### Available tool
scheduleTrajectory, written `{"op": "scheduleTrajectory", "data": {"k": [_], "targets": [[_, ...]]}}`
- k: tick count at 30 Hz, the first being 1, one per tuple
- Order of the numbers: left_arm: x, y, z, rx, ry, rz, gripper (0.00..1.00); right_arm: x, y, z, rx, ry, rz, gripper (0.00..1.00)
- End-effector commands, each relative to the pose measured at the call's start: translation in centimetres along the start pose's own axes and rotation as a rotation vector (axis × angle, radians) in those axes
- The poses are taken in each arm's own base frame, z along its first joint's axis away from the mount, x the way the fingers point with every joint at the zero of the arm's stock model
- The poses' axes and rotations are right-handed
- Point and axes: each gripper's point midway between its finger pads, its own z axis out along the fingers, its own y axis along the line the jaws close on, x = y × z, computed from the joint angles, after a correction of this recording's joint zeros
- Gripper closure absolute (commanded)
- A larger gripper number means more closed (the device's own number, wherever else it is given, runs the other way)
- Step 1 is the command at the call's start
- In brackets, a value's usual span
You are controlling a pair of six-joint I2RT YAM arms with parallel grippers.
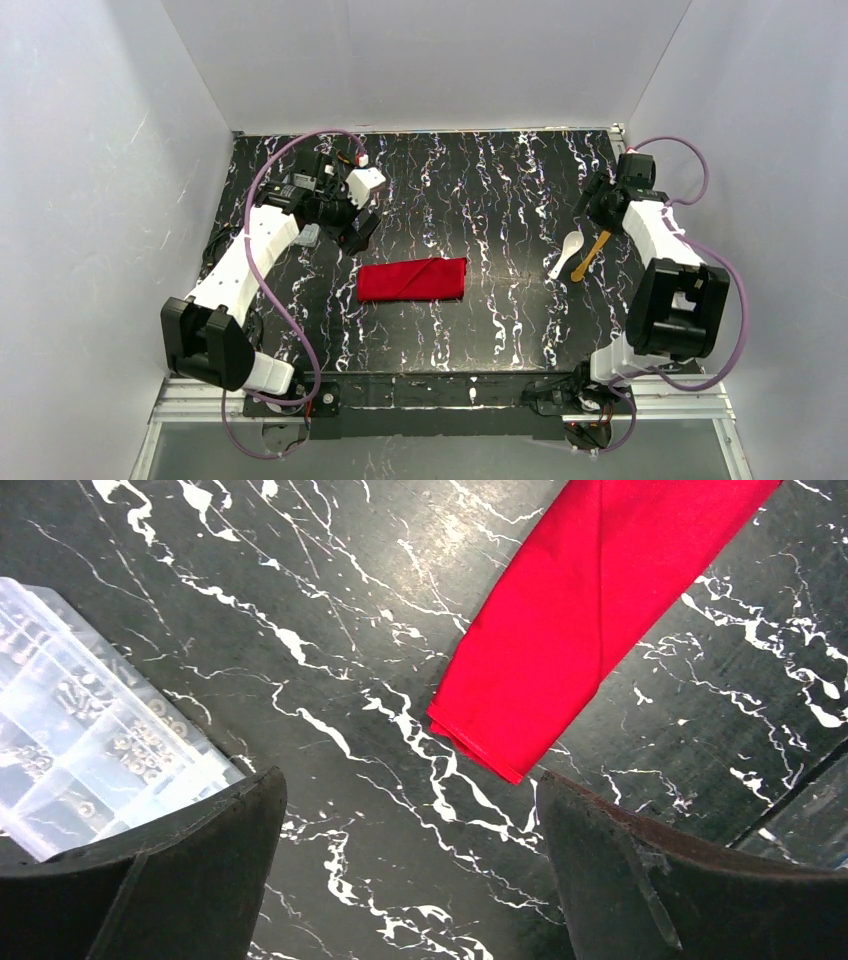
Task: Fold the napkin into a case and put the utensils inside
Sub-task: Pick up the spoon from the corner of the board.
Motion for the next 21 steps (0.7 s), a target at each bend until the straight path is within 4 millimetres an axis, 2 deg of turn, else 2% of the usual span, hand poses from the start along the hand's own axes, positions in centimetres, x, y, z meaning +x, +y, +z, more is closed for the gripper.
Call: {"op": "scheduleTrajectory", "data": {"k": [1, 4, 6, 8, 12, 21], "targets": [[0.2, -1.6, -0.3, 0.064, -0.006, -0.052, 0.05, -0.2, -0.7, 2.5, -0.003, 0.029, -0.122, 0.27], [0.3, -1.6, 0.0, 0.071, 0.004, -0.060, 0.05, 0.9, -0.4, 3.8, -0.047, 0.105, -0.101, 0.31], [0.5, -1.4, 0.2, 0.067, 0.012, -0.057, 0.06, 1.6, -0.5, 4.5, -0.074, 0.138, -0.077, 0.38], [0.6, -1.1, 0.5, 0.052, 0.021, -0.056, 0.06, 2.2, -1.1, 5.0, -0.081, 0.154, -0.049, 0.41], [0.6, -0.6, 0.9, 0.039, 0.032, -0.070, 0.07, 2.8, -2.1, 6.0, -0.085, 0.185, 0.003, 0.44], [0.3, 0.2, 1.0, 0.022, 0.062, -0.072, 0.09, 4.6, -2.5, 7.5, -0.084, 0.241, 0.042, 0.47]]}}
